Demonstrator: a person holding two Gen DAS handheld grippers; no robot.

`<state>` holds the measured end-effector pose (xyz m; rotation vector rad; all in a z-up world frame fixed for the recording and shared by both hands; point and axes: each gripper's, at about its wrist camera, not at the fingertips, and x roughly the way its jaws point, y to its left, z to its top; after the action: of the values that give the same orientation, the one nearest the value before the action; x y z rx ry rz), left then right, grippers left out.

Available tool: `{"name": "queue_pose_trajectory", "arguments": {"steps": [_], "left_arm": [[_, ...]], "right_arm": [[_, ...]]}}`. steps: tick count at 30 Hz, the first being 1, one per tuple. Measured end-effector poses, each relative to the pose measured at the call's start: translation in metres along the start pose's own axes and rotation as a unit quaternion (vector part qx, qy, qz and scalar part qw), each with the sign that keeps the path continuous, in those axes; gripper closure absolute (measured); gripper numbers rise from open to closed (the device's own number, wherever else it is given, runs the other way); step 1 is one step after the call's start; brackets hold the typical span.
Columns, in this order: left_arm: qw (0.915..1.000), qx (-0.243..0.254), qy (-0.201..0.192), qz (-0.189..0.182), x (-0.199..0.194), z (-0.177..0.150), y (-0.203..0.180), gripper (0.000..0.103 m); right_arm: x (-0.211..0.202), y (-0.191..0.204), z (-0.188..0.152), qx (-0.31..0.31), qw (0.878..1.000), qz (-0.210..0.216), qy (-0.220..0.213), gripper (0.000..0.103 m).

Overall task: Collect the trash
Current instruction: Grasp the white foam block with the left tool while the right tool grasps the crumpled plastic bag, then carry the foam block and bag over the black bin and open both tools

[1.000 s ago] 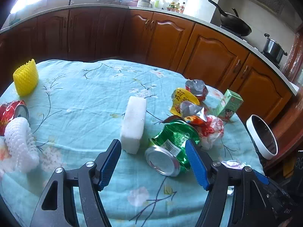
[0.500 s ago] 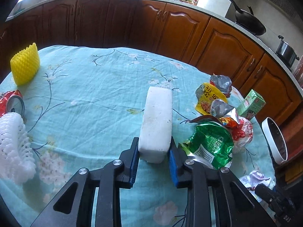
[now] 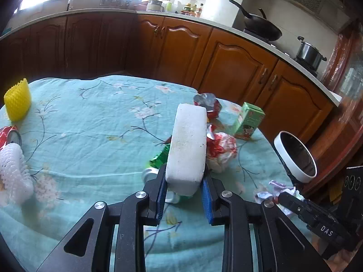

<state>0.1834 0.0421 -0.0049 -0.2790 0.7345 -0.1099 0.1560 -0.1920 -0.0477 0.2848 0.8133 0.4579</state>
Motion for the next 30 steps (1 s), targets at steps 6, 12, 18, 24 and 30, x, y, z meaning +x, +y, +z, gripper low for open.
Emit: {"name": "queue_pose_trajectory", "arguments": {"steps": [6, 12, 18, 24, 30], "left_arm": [[0.9989, 0.027, 0.02, -0.035, 0.004, -0.009, -0.028, 0.077], [0.9957, 0.056, 0.048, -0.057, 0.022, -0.015, -0.056, 0.077], [0.9919, 0.08, 0.069, -0.071, 0.043, -0.014, -0.085, 0.077], [0.9866, 0.108, 0.083, -0.09, 0.061, -0.007, -0.112, 0.077], [0.9814, 0.132, 0.089, -0.107, 0.08, -0.002, -0.145, 0.077]], "right_arm": [[-0.022, -0.024, 0.005, 0.022, 0.999, -0.019, -0.024, 0.076], [-0.04, -0.051, 0.008, 0.044, 0.997, -0.037, -0.044, 0.076], [-0.056, -0.074, 0.013, 0.06, 0.995, -0.05, -0.06, 0.076], [-0.074, -0.098, 0.02, 0.073, 0.992, -0.067, -0.081, 0.076], [-0.089, -0.125, 0.033, 0.089, 0.987, -0.085, -0.101, 0.076]]}}
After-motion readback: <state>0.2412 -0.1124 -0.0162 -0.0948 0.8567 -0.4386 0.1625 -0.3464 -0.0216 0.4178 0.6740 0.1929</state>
